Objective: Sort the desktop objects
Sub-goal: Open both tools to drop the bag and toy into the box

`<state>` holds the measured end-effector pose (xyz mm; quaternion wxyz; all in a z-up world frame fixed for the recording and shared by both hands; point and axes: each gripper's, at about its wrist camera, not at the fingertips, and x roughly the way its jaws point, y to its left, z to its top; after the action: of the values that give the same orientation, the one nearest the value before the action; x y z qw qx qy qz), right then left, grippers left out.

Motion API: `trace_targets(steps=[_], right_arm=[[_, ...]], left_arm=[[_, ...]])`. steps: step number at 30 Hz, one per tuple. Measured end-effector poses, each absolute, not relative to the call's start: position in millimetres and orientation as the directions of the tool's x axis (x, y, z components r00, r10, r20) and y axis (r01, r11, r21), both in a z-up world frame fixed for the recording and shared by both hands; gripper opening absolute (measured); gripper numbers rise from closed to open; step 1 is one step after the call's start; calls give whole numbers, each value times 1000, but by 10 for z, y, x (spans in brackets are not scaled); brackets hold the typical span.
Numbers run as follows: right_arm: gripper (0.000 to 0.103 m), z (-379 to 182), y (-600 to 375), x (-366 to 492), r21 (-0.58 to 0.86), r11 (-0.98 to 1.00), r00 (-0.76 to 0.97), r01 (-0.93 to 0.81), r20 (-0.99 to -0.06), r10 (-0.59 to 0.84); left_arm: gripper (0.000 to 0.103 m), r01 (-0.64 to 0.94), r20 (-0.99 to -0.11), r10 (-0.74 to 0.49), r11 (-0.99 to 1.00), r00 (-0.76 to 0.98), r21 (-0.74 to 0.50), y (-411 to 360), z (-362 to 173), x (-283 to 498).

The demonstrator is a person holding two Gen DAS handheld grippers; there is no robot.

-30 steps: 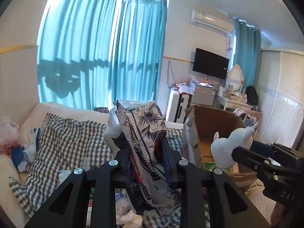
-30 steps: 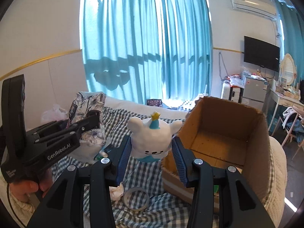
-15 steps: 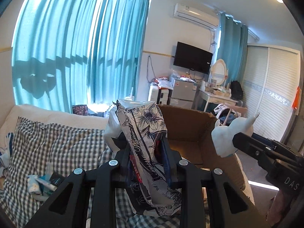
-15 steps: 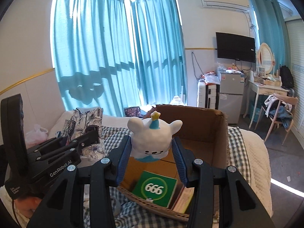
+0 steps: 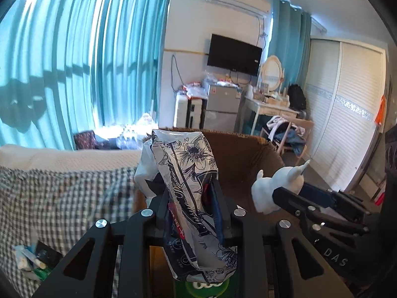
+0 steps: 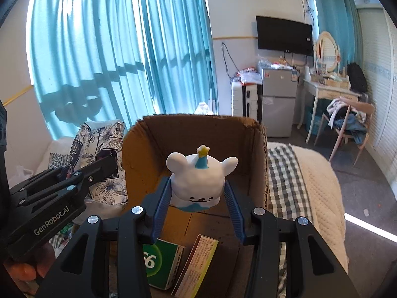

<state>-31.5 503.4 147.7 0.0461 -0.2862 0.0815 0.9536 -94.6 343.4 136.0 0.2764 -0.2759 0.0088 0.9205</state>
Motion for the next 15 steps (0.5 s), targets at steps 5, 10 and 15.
trace_targets(steps=[5, 10, 15], right_arm=[[44, 1311, 5183, -502, 137, -979, -805, -149, -591, 40], [44, 1257, 5319, -566, 158, -974, -798, -164, -602, 36], [56, 1253, 5338, -556, 168, -972, -797, -167, -603, 33]], left_arm=[[27, -494, -531, 493, -856, -689, -155, 3571, 1245, -1116], [33, -509, -534, 481, -854, -695, -107, 3688, 1174, -1123], [57, -498, -534, 472, -861, -702, -107, 3669, 1108, -1118]])
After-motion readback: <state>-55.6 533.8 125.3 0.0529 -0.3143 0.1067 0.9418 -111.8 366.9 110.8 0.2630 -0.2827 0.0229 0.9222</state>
